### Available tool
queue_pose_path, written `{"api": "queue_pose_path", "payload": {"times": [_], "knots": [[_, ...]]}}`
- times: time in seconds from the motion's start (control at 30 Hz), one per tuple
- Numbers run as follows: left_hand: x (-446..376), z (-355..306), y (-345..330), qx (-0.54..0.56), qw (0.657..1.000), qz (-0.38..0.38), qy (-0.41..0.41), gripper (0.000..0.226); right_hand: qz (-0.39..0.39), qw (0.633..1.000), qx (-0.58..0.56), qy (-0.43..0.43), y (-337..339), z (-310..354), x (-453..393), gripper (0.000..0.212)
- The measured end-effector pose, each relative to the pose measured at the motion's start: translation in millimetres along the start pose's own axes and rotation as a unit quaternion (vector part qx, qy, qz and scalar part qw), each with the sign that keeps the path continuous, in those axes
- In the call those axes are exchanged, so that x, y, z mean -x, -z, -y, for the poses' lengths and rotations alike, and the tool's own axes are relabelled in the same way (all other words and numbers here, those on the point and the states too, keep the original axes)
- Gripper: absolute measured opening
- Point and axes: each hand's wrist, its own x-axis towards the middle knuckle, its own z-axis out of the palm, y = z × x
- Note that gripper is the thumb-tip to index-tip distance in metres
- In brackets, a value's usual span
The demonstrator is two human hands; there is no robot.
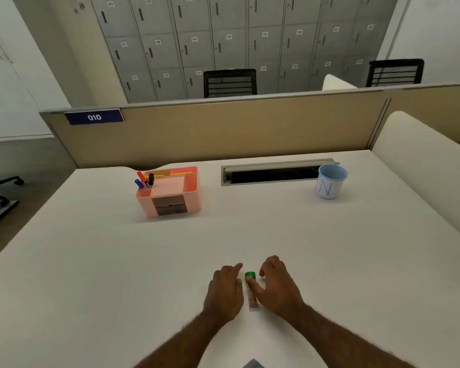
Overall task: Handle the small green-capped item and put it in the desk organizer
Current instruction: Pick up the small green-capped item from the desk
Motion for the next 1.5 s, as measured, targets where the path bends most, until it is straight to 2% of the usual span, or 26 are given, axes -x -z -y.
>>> {"api": "queue_pose_path", "payload": {"times": [0.1,0.3,0.4,0.5,0.6,0.7,0.8,0.9,1.07,1.1,1.13,1.23,1.3,1.37,1.47,1.5], "knots": [[1.1,-2.3,-4.8,0.095,0.995,-0.013,0.025,0.043,0.021,0.999,0.048,-0.014,-2.2,2.9,3.2,0.041],[-8.2,-12.8,-11.1,0.224,0.969,-0.021,0.099,0.035,0.032,0.998,-0.028,-0.044,-11.9,6.0,3.1,0.030],[-18.9,-18.3,-5.5,0.327,0.931,-0.029,0.162,0.029,0.025,0.994,-0.083,-0.060,-11.1,5.5,-3.1,0.028],[-31.0,-24.6,3.2,0.425,0.884,-0.038,0.188,0.023,0.049,0.976,-0.179,-0.112,-2.9,10.2,-12.2,0.027],[-44.0,-31.5,13.9,0.479,0.857,-0.043,0.187,0.016,0.075,0.944,-0.280,-0.159,6.6,18.1,-23.3,0.027],[-55.7,-32.5,20.6,0.520,0.830,-0.036,0.197,0.016,0.130,0.891,-0.389,-0.194,13.8,24.1,-32.1,0.035],[-62.9,-28.7,24.2,0.550,0.808,-0.033,0.207,0.021,0.174,0.879,-0.406,-0.181,17.7,26.0,-41.2,0.037],[-69.1,-23.1,25.2,0.553,0.803,-0.042,0.220,0.018,0.164,0.879,-0.406,-0.186,17.6,28.5,-47.2,0.033],[-79.6,-23.0,27.4,0.617,0.733,-0.028,0.285,0.021,0.159,0.890,-0.378,-0.198,12.4,29.7,-53.7,0.032],[-80.3,-23.7,28.0,0.615,0.734,-0.030,0.287,0.021,0.159,0.891,-0.376,-0.199,11.8,29.4,-53.9,0.031],[-81.3,-23.1,27.6,0.591,0.757,-0.037,0.276,0.021,0.158,0.888,-0.382,-0.199,11.8,29.4,-53.8,0.031],[-84.2,-24.7,29.8,0.436,0.873,-0.081,0.200,0.020,0.154,0.873,-0.418,-0.200,13.4,30.9,-54.2,0.030],[-86.2,-28.9,32.0,0.392,0.896,-0.109,0.176,0.017,0.149,0.865,-0.436,-0.197,14.3,33.0,-55.8,0.031],[-88.4,-31.2,31.6,0.405,0.886,-0.127,0.188,0.016,0.146,0.864,-0.441,-0.192,14.8,35.4,-57.5,0.031],[-92.6,-34.0,35.5,0.505,0.815,-0.134,0.252,0.019,0.150,0.872,-0.426,-0.190,13.8,36.5,-56.0,0.028],[-94.8,-32.5,37.4,0.514,0.807,-0.140,0.255,0.017,0.152,0.874,-0.419,-0.192,12.1,35.4,-53.9,0.027]]}}
